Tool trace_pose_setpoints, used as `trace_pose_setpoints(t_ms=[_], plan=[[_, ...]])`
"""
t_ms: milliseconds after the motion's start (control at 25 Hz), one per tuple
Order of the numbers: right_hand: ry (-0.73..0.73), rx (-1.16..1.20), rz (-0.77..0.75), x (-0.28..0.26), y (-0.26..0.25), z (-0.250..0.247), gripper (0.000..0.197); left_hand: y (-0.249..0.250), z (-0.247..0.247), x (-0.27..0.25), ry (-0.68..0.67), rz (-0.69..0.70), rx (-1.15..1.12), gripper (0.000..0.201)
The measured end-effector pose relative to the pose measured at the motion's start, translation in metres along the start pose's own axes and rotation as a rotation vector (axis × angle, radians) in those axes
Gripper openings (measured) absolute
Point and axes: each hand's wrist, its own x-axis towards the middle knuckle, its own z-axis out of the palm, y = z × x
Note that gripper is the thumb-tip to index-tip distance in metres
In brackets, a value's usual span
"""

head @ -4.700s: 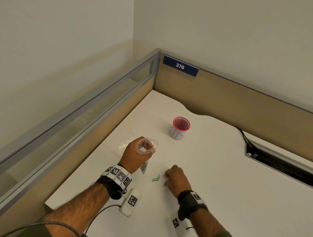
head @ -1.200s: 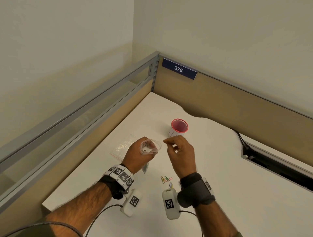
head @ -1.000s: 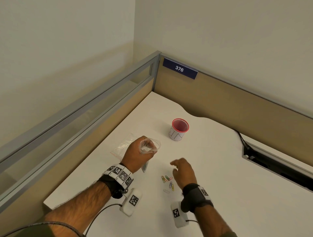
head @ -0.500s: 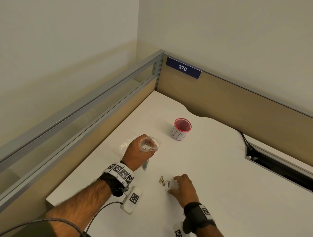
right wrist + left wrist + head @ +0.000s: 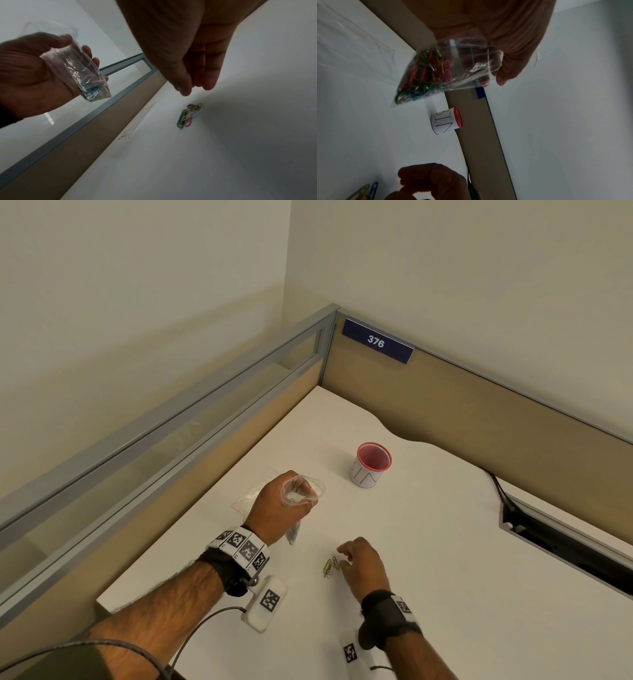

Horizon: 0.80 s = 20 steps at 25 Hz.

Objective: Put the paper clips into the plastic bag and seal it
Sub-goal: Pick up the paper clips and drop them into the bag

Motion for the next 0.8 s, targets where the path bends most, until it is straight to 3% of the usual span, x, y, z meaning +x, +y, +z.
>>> trace_pose_setpoints(t_ms=[120,240,400,560,680,800], plan=[[-0.11,-0.074,-0.163,0.0,-0.005,0.002,0.032,-0.004,-0.001,0.001,0.005,-0.025,-0.026,0.018],[-0.153,-0.185,-0.271,-0.003,-0.01,0.014,0.025,-0.004,0.004,-0.002,-0.001,-0.03,-0.026,0.018],[-0.119,-0.2,-0.241,-0.004,0.0,0.01,0.019,-0.003,0.007,-0.003,-0.009,-0.03,-0.013,0.018],[-0.069,-0.096,-0.183,-0.004,0.016,-0.015,0.032,-0.002,0.004,-0.004,-0.002,-0.032,-0.007,0.018],[-0.176,-0.215,-0.25,-0.008,0.022,-0.018,0.045,-0.003,0.007,-0.003,-0.003,-0.027,-0.008,0.015],[-0.216,-0.323,-0.348,-0.011,0.017,-0.004,0.04,0.001,0.012,-0.004,-0.008,-0.017,0.01,0.014]])
